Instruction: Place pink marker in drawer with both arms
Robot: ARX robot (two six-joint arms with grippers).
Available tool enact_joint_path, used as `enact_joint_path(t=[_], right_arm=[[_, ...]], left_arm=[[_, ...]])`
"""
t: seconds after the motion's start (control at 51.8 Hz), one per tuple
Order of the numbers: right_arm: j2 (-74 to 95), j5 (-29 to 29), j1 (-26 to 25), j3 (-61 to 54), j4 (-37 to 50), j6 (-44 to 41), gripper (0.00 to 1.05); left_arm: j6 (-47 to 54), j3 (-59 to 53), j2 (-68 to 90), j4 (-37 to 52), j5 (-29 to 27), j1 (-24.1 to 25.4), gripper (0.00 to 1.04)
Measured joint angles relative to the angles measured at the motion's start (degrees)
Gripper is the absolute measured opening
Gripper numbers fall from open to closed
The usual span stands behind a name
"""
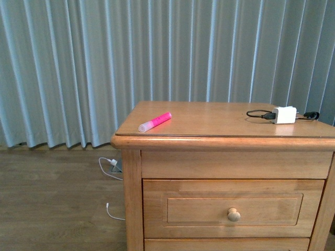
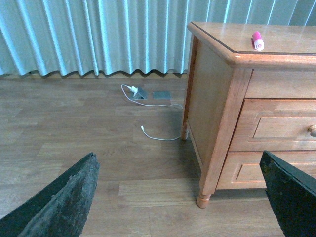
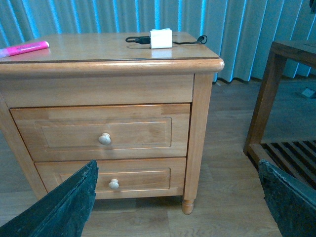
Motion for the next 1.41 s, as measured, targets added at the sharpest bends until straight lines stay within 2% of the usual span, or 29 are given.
enact_joint_path(t=[0.695,0.791,0.868,0.984,1.177,1.409], right_arm=[[0.2,0.0,0.0,0.0,-0.3,0.2,0.96],[7.7,0.0,0.5,5.4,-13.4,2.6,0.96],[13.5,0.7,2.3,6.7,-15.5,3.7,0.96],[21.4,3.2,6.5,7.9,-10.8,4.8,0.96],[43.1,6.8,13.7,11.6,4.0,7.3,0.96],[66.1,9.1,14.9,19.9,15.8,9.3,0.96]], left_arm=[[0.0,0.0,0.0,0.0,0.0,0.0,0.99],[0.0,0.0,0.0,0.0,0.0,0.0,0.99],[0.0,0.0,0.0,0.0,0.0,0.0,0.99],[0.0,0.0,0.0,0.0,0.0,0.0,0.99],[0.0,0.0,0.0,0.0,0.0,0.0,0.99],[0.0,0.0,0.0,0.0,0.0,0.0,0.99]])
